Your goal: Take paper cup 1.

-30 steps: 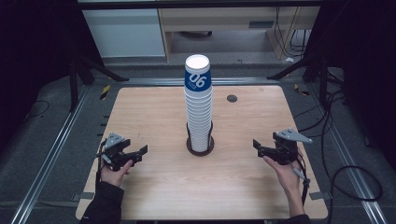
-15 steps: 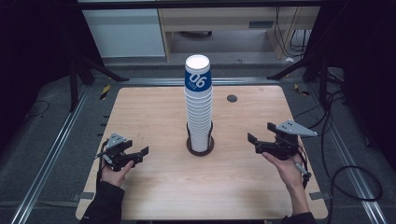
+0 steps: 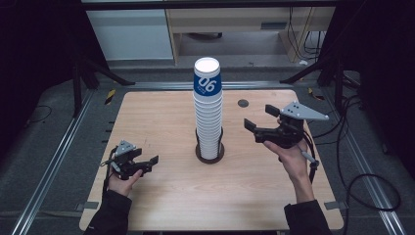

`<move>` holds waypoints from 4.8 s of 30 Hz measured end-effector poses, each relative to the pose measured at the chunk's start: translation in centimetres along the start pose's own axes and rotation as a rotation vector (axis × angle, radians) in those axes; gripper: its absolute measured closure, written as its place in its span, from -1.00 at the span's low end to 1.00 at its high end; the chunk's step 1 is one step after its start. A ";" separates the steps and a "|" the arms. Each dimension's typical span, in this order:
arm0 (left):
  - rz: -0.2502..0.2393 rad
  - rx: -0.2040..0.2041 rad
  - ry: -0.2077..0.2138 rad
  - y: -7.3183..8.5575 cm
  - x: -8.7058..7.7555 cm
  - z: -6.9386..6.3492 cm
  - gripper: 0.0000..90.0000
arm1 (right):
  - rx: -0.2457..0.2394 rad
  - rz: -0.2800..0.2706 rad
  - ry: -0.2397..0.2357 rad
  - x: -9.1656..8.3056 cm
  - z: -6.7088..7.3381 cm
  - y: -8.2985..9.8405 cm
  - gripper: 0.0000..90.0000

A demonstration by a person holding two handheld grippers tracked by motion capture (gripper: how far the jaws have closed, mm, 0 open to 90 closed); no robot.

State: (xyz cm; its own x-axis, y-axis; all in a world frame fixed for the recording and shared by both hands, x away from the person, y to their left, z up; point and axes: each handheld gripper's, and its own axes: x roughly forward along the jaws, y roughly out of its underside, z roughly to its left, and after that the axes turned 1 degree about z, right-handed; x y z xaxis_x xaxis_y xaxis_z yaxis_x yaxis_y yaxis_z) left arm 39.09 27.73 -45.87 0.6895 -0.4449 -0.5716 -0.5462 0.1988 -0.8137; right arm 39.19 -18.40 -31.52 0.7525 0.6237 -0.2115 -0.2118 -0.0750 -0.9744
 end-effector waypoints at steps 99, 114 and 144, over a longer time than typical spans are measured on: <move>0.024 0.013 0.019 0.1 0.5 -0.4 -0.55 | -0.098 -0.222 -0.144 7.5 5.1 -12.9 -0.54; 0.027 0.017 0.020 0.1 0.6 -0.4 -0.55 | -0.082 -0.195 -0.051 2.3 1.0 -9.7 -0.54; 0.032 0.034 0.032 0.0 0.6 -1.0 -0.54 | -0.081 -0.020 -0.063 0.2 -1.5 0.8 -0.54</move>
State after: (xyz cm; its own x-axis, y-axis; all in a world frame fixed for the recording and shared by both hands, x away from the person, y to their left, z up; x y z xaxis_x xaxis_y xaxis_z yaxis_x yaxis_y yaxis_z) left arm 39.05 26.63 -46.09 0.6563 -0.4654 -0.5939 -0.5509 0.2423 -0.7986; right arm 40.13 -19.46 -32.43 0.7149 0.6732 -0.1888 -0.1439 -0.1225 -0.9820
